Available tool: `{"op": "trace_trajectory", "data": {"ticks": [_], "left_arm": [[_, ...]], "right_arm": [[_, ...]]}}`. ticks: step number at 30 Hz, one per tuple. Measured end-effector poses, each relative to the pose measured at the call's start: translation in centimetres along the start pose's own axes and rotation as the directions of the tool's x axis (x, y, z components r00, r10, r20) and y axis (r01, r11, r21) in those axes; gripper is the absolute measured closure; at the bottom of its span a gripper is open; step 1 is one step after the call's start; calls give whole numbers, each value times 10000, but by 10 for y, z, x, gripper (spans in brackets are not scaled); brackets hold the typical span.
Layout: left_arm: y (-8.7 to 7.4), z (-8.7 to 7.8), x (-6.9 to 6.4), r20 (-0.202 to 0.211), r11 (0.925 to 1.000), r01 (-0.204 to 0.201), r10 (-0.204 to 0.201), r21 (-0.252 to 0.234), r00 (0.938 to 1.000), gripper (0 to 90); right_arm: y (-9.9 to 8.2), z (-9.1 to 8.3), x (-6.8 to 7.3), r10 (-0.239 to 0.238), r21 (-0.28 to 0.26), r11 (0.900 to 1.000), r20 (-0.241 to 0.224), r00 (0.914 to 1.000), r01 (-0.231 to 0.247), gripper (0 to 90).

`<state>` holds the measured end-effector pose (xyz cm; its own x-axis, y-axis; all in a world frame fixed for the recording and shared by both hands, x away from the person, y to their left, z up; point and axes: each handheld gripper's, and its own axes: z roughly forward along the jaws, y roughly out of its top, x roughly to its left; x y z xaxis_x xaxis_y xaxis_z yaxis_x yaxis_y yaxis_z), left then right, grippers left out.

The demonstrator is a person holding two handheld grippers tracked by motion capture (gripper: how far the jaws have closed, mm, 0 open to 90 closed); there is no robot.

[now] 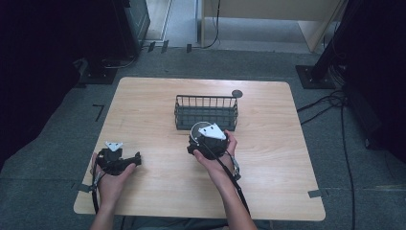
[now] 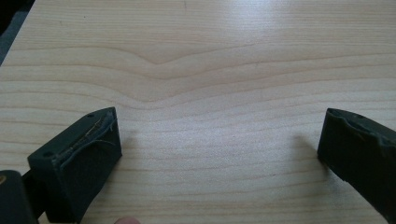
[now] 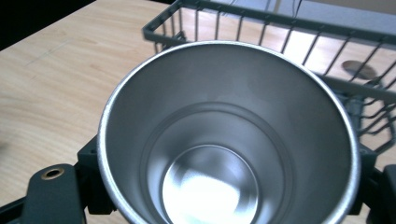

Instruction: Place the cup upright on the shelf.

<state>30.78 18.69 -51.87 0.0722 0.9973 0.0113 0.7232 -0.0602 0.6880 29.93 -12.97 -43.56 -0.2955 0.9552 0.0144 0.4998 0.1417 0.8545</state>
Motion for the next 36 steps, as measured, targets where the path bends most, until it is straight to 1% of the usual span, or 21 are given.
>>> {"op": "trace_trajectory", "data": {"ticks": [12, 24, 27, 31, 36], "left_arm": [[0, 0, 0, 0, 10000, 15, -15, -7, 10000, 0], [0, 0, 0, 0, 10000, 13, -13, -7, 10000, 0], [0, 0, 0, 5, 10000, 12, -12, -4, 10000, 0], [0, 0, 0, 4, 10000, 13, -13, -3, 10000, 0], [0, 0, 0, -4, 10000, 15, -15, -13, 10000, 0]], "right_arm": [[20, -5, -23, 4, -366, 9993, 559, 9984, 17, 181], [38, -5, -39, -10, -604, 9981, 1042, 9946, 73, 181], [42, -4, -44, 49, -738, 9973, 1196, 9928, 40, 181], [49, -2, -51, 53, -1046, 9945, 1416, 9899, 96, 181], [59, 2, -62, 171, -1275, 9918, 1514, 9883, 24, 181]]}}
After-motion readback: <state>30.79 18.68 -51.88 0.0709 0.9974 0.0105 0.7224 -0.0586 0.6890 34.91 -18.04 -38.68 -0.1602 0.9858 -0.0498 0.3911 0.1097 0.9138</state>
